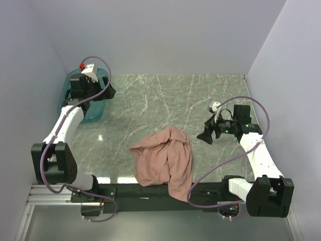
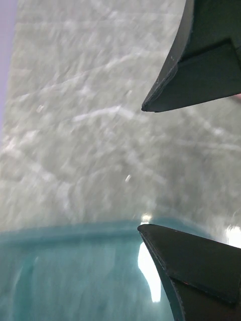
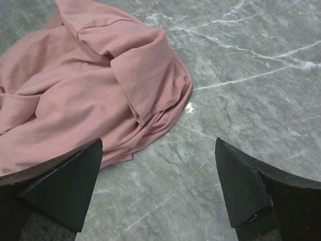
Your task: Fold and stack the t-shirts
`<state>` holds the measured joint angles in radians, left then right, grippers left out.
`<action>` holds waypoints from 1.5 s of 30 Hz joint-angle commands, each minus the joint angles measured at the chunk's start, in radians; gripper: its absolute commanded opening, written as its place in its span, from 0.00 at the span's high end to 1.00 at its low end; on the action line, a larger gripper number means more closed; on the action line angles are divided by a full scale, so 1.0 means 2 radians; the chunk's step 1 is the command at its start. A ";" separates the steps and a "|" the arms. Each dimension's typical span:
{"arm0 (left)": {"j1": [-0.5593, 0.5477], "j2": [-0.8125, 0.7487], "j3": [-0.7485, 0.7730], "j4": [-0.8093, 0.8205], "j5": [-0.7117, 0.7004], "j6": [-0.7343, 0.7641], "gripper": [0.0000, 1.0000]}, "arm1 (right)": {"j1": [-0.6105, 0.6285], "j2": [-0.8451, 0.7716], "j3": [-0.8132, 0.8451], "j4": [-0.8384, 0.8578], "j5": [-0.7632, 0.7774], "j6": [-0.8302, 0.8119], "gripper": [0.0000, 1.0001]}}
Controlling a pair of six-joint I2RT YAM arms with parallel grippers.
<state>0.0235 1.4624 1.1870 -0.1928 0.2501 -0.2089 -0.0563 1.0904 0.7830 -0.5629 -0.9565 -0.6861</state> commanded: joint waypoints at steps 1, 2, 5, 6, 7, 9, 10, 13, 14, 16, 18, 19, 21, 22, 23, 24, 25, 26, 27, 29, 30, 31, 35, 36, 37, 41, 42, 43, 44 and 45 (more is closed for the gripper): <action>-0.001 -0.040 -0.045 0.042 0.107 -0.030 0.01 | 0.004 -0.006 0.007 0.000 -0.011 -0.011 0.01; -0.002 -0.049 -0.056 0.049 0.120 -0.035 0.01 | 0.004 -0.005 0.007 0.001 -0.011 -0.010 0.01; -0.013 -0.080 -0.092 0.054 0.137 -0.031 0.01 | 0.004 -0.003 0.005 0.000 -0.016 -0.012 0.01; -0.044 -0.093 -0.106 0.049 0.126 -0.019 0.01 | 0.004 -0.002 0.005 -0.002 -0.019 -0.016 0.01; -0.063 -0.098 -0.111 0.040 0.109 -0.006 0.01 | 0.004 -0.001 0.005 -0.005 -0.021 -0.017 0.01; -0.131 -0.113 -0.128 0.013 0.046 0.041 0.01 | 0.006 0.002 0.004 -0.008 -0.028 -0.024 0.01; -0.150 -0.116 -0.134 0.006 0.030 0.050 0.01 | 0.008 0.003 0.004 -0.012 -0.029 -0.027 0.01; -0.196 -0.124 -0.149 -0.025 -0.004 0.061 0.01 | 0.013 0.008 0.001 -0.015 -0.036 -0.035 0.01; -0.203 -0.127 -0.153 -0.029 -0.006 0.059 0.01 | 0.014 0.010 0.000 -0.016 -0.036 -0.037 0.01; -0.217 -0.138 -0.163 -0.032 0.000 0.057 0.01 | 0.017 0.015 0.000 -0.018 -0.035 -0.040 0.01; -0.223 -0.146 -0.169 -0.030 0.016 0.053 0.02 | 0.020 0.020 -0.002 -0.019 -0.033 -0.043 0.01; -0.224 -0.148 -0.171 -0.029 0.021 0.051 0.03 | 0.022 0.022 -0.003 -0.018 -0.032 -0.043 0.01; -0.226 -0.152 -0.174 -0.027 0.030 0.045 0.04 | 0.023 0.027 -0.003 -0.018 -0.029 -0.043 0.01; -0.226 -0.153 -0.173 -0.025 0.044 0.041 0.04 | 0.024 0.027 -0.003 -0.017 -0.028 -0.043 0.01; -0.226 -0.153 -0.173 -0.023 0.054 0.035 0.04 | 0.024 0.028 -0.003 -0.016 -0.027 -0.042 0.01; -0.226 -0.154 -0.174 -0.019 0.064 0.031 0.04 | 0.026 0.032 -0.003 -0.015 -0.026 -0.041 0.01; -0.226 -0.157 -0.175 -0.013 0.080 0.029 0.05 | 0.025 0.032 -0.004 -0.015 -0.024 -0.041 0.01; -0.226 -0.158 -0.176 -0.011 0.081 0.026 0.05 | 0.026 0.034 -0.004 -0.015 -0.024 -0.040 0.02; -0.226 -0.162 -0.176 -0.010 0.079 0.025 0.04 | 0.026 0.035 -0.003 -0.015 -0.023 -0.040 0.02; -0.225 -0.165 -0.175 -0.011 0.057 0.025 0.03 | 0.026 0.035 -0.004 -0.013 -0.022 -0.038 0.02; -0.225 -0.170 -0.175 -0.013 0.048 0.025 0.03 | 0.026 0.035 -0.005 -0.011 -0.022 -0.036 0.02; -0.225 -0.171 -0.175 -0.014 0.041 0.025 0.03 | 0.026 0.035 -0.006 -0.009 -0.021 -0.035 0.02; -0.224 -0.193 -0.182 -0.010 -0.001 0.024 0.01 | 0.047 0.039 -0.007 -0.005 -0.011 -0.031 0.02; -0.225 -0.201 -0.184 -0.009 -0.011 0.023 0.01 | 0.050 0.040 -0.006 -0.005 -0.010 -0.031 0.02; -0.225 -0.204 -0.186 -0.008 -0.014 0.022 0.01 | 0.054 0.042 -0.007 -0.005 -0.007 -0.031 0.02; -0.225 -0.210 -0.190 -0.007 -0.012 0.019 0.01 | 0.065 0.048 -0.006 -0.004 -0.001 -0.030 0.02; -0.225 -0.207 -0.191 -0.009 -0.002 0.019 0.01 | 0.067 0.049 -0.006 -0.004 0.002 -0.031 0.02; -0.225 -0.205 -0.189 -0.009 0.005 0.020 0.01 | 0.070 0.051 -0.006 -0.004 0.003 -0.031 0.02; -0.225 -0.204 -0.187 -0.010 0.008 0.022 0.01 | 0.073 0.055 -0.007 -0.004 0.005 -0.032 0.02; -0.225 -0.198 -0.186 -0.012 0.011 0.022 0.01 | 0.076 0.055 -0.007 -0.003 0.008 -0.032 0.02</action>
<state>-0.4232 1.0595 0.8154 -0.2462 0.2481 -0.1555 0.0769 1.1904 0.7776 -0.5911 -0.9543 -0.7490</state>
